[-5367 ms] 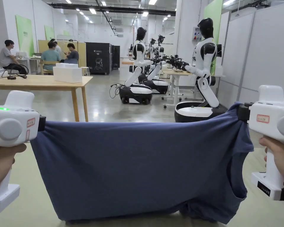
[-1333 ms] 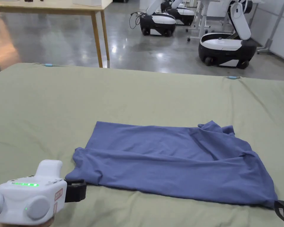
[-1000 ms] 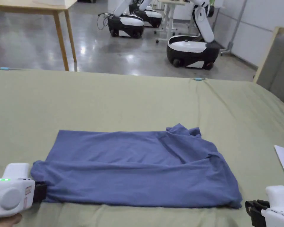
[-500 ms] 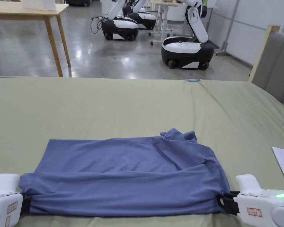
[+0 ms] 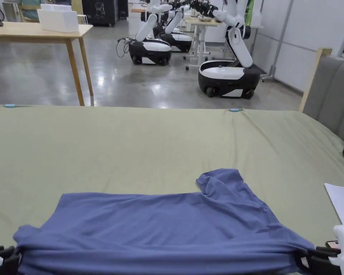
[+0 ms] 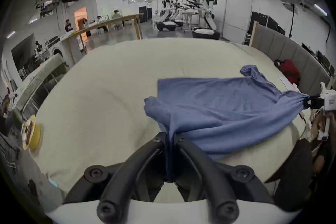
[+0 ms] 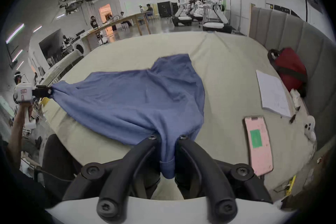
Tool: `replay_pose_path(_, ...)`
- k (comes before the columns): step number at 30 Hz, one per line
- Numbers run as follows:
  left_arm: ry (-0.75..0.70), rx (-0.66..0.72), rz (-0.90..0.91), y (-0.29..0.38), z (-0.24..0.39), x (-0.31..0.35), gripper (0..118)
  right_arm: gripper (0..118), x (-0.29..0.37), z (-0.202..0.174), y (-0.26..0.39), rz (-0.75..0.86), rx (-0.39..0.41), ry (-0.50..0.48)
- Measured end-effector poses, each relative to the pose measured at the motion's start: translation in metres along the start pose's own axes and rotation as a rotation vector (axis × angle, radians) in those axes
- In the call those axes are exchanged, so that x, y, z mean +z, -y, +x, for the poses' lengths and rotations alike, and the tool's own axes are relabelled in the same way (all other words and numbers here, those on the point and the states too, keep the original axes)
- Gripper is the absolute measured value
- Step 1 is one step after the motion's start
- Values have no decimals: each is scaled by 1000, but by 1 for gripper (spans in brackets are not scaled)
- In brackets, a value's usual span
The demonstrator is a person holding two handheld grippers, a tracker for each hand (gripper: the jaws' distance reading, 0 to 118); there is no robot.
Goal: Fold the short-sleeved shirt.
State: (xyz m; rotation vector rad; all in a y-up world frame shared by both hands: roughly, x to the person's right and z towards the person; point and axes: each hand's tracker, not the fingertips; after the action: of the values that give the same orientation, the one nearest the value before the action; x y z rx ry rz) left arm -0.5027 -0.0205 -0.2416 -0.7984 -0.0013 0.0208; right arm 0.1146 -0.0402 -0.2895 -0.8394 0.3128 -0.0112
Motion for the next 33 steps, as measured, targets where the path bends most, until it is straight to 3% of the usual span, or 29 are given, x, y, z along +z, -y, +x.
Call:
replay_pose_path(6,17,77,-97,56,-2,-23,6,15,-33,-7,46,-64,-23,36)
replay_pose_path(9,-4,99,-31,49,-2,-9,14,25,-22,-8,41,6,-31,47)
replay_pose_path(11,-67,62,19,40,0,2,91,91,-10,-15,30,32,29,88)
replay_pose_path(12,-68,34,87,35,4,14,117,110,-1,-23,24,81,65,101)
replay_pose_path(13,-59,19,241,27,9,27,117,115,9,-33,17,157,98,105)
replay_pose_path(18,-91,-19,362,-2,31,35,117,115,23,-73,-18,362,135,152)
replay_pose_path(19,-105,-24,367,-7,35,30,116,111,19,-78,-24,372,128,148)
replay_pose_path(20,-99,-21,350,-10,36,26,108,97,16,-81,-27,371,123,134)
replay_pose_path(21,-94,-23,344,-14,37,20,79,61,12,-84,-30,378,113,120)
replay_pose_path(22,-87,-21,325,-18,38,12,3,10,6,-88,-32,380,109,138)
replay_pose_path(24,-114,-39,309,-25,39,-3,0,6,-5,-90,-34,372,112,158)
replay_pose_path(26,-65,2,222,-38,28,-19,0,6,-13,-88,-36,335,83,90)
replay_pose_path(31,-88,1,138,-68,22,-66,0,6,-29,-81,-41,313,95,103)
replay_pose_path(32,-84,-5,123,-74,14,-88,7,6,-32,-77,-43,304,89,105)
replay_pose_path(33,-85,-1,108,-83,9,-103,34,6,-36,-74,-45,294,83,106)
